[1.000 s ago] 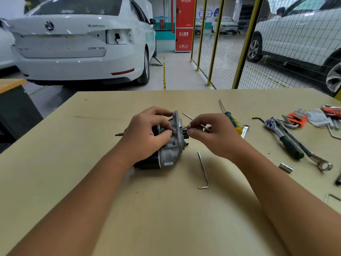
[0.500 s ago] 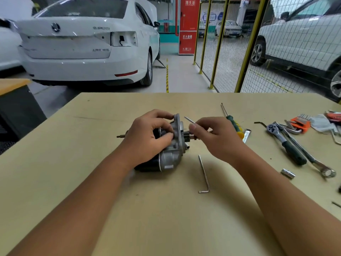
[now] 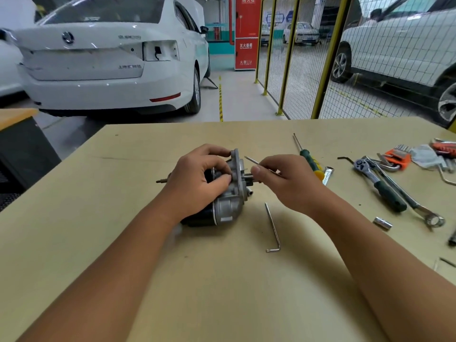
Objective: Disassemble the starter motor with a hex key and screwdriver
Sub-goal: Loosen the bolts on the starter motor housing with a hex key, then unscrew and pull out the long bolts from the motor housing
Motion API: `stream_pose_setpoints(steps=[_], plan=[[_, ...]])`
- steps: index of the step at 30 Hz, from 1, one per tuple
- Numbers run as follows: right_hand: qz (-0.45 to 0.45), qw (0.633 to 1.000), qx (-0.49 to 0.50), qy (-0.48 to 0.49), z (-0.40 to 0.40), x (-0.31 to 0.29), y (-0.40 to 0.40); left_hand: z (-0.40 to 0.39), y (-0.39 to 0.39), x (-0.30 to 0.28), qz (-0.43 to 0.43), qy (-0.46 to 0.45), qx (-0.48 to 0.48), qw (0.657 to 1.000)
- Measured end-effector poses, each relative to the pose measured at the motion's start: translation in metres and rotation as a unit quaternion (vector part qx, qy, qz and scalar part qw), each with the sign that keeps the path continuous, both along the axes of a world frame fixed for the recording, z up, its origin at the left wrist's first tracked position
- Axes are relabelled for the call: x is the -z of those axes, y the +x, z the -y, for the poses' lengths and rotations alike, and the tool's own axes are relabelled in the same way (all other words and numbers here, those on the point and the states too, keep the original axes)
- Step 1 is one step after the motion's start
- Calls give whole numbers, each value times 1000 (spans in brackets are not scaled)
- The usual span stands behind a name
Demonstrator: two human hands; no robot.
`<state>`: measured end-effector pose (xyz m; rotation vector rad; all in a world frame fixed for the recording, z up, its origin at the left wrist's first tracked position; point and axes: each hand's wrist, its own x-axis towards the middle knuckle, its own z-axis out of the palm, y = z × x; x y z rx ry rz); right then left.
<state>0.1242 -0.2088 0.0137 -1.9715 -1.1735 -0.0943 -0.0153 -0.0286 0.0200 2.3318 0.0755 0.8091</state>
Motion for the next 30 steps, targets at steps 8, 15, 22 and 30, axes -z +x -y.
stream_pose_setpoints(steps=[8,15,22,30], plan=[[-40,999,-19,25,1,-2,-4,2,-2,-2,-2,-4,-8,1000],[40,999,-2,-36,0,-3,-4,3,-1,-2,-9,-6,-9,1000],[1,1000,7,-11,1,-3,-6,3,-1,-2,-10,-3,-7,1000],[1,999,4,-36,6,-6,-8,4,-2,-2,-5,-10,-10,1000]])
